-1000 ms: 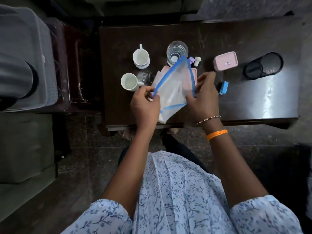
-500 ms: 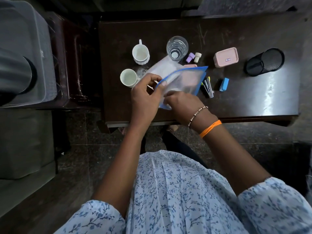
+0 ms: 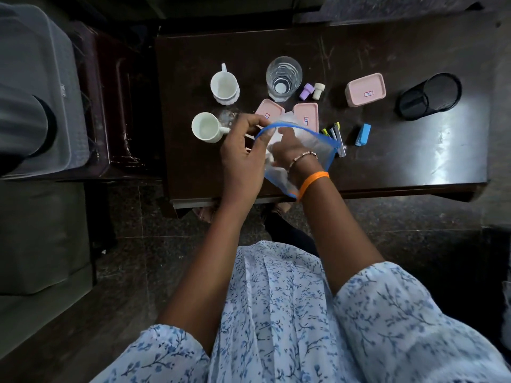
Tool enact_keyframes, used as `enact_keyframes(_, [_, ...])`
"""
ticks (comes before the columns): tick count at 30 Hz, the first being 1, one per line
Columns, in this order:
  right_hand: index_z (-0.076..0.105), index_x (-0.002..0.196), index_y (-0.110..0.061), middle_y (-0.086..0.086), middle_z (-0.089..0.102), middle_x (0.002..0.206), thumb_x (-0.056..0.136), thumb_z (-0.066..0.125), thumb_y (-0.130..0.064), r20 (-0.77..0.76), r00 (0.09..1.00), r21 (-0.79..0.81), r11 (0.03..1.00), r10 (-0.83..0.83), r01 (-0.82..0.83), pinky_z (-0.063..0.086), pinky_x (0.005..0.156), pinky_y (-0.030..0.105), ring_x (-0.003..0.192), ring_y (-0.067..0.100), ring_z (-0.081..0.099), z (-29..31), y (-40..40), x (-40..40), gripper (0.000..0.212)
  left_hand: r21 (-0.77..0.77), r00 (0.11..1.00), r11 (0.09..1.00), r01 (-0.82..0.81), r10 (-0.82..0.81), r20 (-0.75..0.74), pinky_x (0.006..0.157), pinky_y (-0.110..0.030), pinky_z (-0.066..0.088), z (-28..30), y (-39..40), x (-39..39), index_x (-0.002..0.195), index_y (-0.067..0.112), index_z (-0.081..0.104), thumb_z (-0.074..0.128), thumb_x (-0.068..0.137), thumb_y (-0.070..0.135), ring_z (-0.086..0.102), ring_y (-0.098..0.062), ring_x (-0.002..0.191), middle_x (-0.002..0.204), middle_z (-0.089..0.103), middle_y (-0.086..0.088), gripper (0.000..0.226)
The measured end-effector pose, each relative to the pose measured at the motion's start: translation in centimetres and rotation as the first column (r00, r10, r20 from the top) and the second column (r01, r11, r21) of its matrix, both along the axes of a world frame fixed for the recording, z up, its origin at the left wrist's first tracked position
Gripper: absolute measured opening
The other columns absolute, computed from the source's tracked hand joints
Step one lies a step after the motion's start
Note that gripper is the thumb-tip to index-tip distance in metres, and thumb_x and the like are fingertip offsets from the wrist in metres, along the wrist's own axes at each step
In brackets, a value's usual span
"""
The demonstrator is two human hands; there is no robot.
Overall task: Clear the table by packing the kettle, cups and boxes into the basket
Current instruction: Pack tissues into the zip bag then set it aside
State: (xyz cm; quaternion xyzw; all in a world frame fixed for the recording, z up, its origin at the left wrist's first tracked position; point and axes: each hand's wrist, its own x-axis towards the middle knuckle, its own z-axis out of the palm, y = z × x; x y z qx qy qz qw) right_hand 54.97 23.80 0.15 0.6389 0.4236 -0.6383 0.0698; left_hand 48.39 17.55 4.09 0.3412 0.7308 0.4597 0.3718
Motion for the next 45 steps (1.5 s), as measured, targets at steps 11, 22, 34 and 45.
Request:
enact_keyframes(11, [0.036, 0.063, -0.019, 0.0, 0.039, 0.068, 0.096, 0.034, -0.002, -0.088, 0.916, 0.041, 0.918, -0.391, 0.395, 0.04, 0.062, 0.024, 0.062, 0.013, 0.04, -0.2, 0.2, 0.3, 0.037, -0.148, 1.0, 0.989, 0.017, -0.016, 0.008, 0.069, -0.009, 0.04, -1.0, -1.2, 1.9, 0.088, 0.022, 0.057, 0.058, 0.08, 0.005, 0.05, 0.006, 0.072, 0.08, 0.057, 0.013, 0.019])
enact_keyframes(22, [0.056, 0.102, -0.006, 0.007, 0.064, 0.104, 0.077, 0.067, -0.008, 0.119, 0.991, 0.595, 0.803, -0.054, -0.028, 0.038, 0.08, 0.028, 0.1, 0.023, 0.058, 0.8, 0.5, 3.8, 0.028, -0.23, 0.998, 0.972, -0.057, 0.047, -0.048, 0.071, -0.02, 0.049, -1.8, 0.3, 1.4, 0.104, 0.013, 0.057, 0.06, 0.081, 0.004, 0.053, -0.008, 0.074, 0.089, 0.06, 0.001, 0.025])
enact_keyframes(34, [0.055, 0.122, -0.011, 0.014, 0.058, 0.119, 0.088, 0.05, -0.004, 0.146, 0.988, 0.34, 0.935, 0.048, -0.096, 0.041, 0.093, 0.026, 0.111, 0.026, 0.055, -1.6, 2.2, 4.4, 0.035, -0.133, 1.0, 0.991, -0.008, 0.011, 0.018, 0.081, -0.045, 0.054, -1.9, 0.3, 2.7, 0.091, 0.021, 0.056, 0.059, 0.084, 0.014, 0.059, -0.015, 0.083, 0.087, 0.061, 0.007, 0.011])
enact_keyframes(45, [0.064, 0.113, -0.009, 0.011, 0.064, 0.122, 0.084, 0.062, -0.007, 0.355, 0.923, 0.325, 0.906, 0.149, -0.272, 0.044, 0.1, 0.029, 0.117, 0.025, 0.056, -2.2, 2.4, 5.5, 0.03, -0.112, 0.999, 0.993, 0.037, -0.033, 0.032, 0.079, -0.036, 0.051, -2.2, -0.3, 3.2, 0.088, 0.021, 0.055, 0.059, 0.084, 0.01, 0.059, -0.016, 0.08, 0.085, 0.061, 0.006, 0.012])
